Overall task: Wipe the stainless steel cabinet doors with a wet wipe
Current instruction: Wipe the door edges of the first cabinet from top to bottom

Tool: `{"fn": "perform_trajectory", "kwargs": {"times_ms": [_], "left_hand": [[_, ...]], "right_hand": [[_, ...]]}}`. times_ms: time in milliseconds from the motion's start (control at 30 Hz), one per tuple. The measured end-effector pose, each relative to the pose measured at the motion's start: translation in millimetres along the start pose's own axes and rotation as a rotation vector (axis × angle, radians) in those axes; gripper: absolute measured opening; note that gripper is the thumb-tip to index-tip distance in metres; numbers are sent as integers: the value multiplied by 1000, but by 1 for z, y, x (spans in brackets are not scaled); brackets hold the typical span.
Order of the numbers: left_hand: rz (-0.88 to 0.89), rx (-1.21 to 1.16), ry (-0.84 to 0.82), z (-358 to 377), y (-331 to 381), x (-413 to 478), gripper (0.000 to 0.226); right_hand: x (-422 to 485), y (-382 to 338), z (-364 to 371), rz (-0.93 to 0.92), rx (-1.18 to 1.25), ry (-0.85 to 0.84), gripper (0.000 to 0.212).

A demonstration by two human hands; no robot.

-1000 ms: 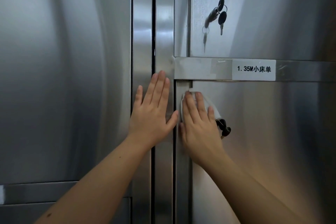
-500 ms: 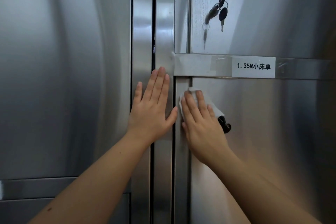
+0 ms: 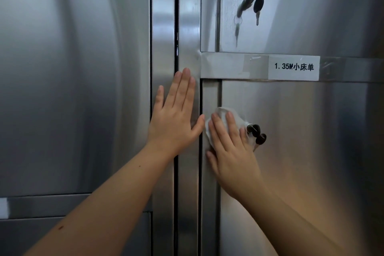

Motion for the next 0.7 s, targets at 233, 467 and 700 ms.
{"fn": "perform_trajectory", "kwargs": {"times_ms": [233, 467, 700], "left_hand": [[0, -10, -21, 2, -1, 0, 74], [-7, 5, -53, 2, -1, 1, 77], [-14, 12, -75, 3, 0, 0, 80]], "right_hand": [[1, 8, -2, -101, -55, -55, 74], [-33, -2, 19, -129, -73, -149, 81], [-29, -6, 14, -106, -75, -141, 84]]}}
Point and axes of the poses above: each hand's wrist, its own x-axis towards the middle knuckle, its own z-axis out of the palm, y = z × x, the point moved 5 cm from there along x, towards the middle knuckle, and after that the axes turned 7 degrees about -x, right-handed, at the moved point
